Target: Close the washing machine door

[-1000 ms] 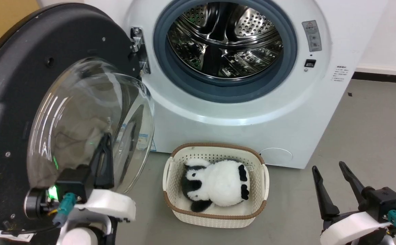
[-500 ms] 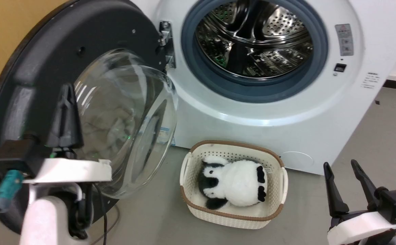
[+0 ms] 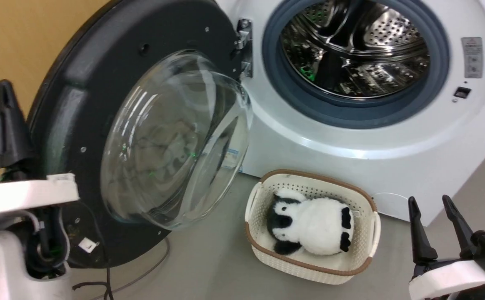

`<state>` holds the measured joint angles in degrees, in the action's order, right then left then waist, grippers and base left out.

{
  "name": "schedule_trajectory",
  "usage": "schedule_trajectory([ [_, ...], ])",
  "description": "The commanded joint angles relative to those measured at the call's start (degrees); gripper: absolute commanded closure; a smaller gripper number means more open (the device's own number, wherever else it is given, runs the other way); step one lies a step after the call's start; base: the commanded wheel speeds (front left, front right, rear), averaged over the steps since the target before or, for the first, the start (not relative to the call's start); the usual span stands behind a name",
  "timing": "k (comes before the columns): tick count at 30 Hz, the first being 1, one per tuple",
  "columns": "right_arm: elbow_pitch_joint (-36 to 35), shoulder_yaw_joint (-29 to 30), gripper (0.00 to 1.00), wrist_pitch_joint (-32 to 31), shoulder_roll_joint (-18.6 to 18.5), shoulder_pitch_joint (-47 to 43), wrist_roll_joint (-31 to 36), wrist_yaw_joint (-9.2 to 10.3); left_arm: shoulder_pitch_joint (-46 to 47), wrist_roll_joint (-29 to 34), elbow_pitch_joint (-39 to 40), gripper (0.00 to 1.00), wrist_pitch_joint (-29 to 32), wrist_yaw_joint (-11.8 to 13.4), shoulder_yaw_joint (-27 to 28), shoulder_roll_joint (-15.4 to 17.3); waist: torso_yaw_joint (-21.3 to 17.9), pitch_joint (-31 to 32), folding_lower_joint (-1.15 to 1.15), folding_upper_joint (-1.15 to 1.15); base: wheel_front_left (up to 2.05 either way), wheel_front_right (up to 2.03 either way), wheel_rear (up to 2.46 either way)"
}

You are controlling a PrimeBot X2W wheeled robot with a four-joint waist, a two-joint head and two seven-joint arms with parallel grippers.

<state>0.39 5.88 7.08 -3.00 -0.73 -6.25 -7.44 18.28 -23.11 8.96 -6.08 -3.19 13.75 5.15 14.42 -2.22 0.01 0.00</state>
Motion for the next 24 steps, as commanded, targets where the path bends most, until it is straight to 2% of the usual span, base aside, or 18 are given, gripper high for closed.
schedule_trajectory([
  [1,0.16,0.33,0.0,0.48,0.06,-0.04,-0.8,-0.02,1.35,-1.06,0.05,1.0,-0.03,-0.28,0.6,0.34,0.59,-0.14,-0.01,0.0,0.0,0.0,0.0],
  [3,0.3,0.55,0.0,0.84,0.07,-0.06,-0.98,-0.02,1.89,-5.68,-0.85,1.0,0.42,-0.27,3.02,0.04,1.71,-0.3,-0.01,0.0,0.0,0.0,0.0],
  [4,0.3,0.55,0.0,0.84,0.07,-0.06,-0.98,-0.02,1.89,-5.68,-0.85,1.0,0.42,-0.27,3.02,0.04,1.71,-0.3,-0.01,0.0,0.0,0.0,0.0],
  [11,0.37,0.95,0.0,1.68,0.07,0.07,-1.35,-0.03,2.48,-16.44,-4.67,1.0,2.78,0.0,9.03,0.16,3.59,-0.8,-0.01,0.0,0.0,0.0,0.0],
  [17,0.32,1.65,0.0,2.4,0.08,0.14,-1.52,-0.03,2.85,-27.99,-10.88,1.0,7.57,0.23,13.48,-0.03,5.06,-1.37,-0.01,0.0,0.0,0.0,0.0],
  [24,0.4,2.29,0.0,3.24,0.09,0.35,-1.78,-0.03,3.18,-40.01,-19.08,1.0,13.55,-0.8,18.27,0.09,6.21,-2.2,-0.01,0.0,0.0,0.0,0.0],
])
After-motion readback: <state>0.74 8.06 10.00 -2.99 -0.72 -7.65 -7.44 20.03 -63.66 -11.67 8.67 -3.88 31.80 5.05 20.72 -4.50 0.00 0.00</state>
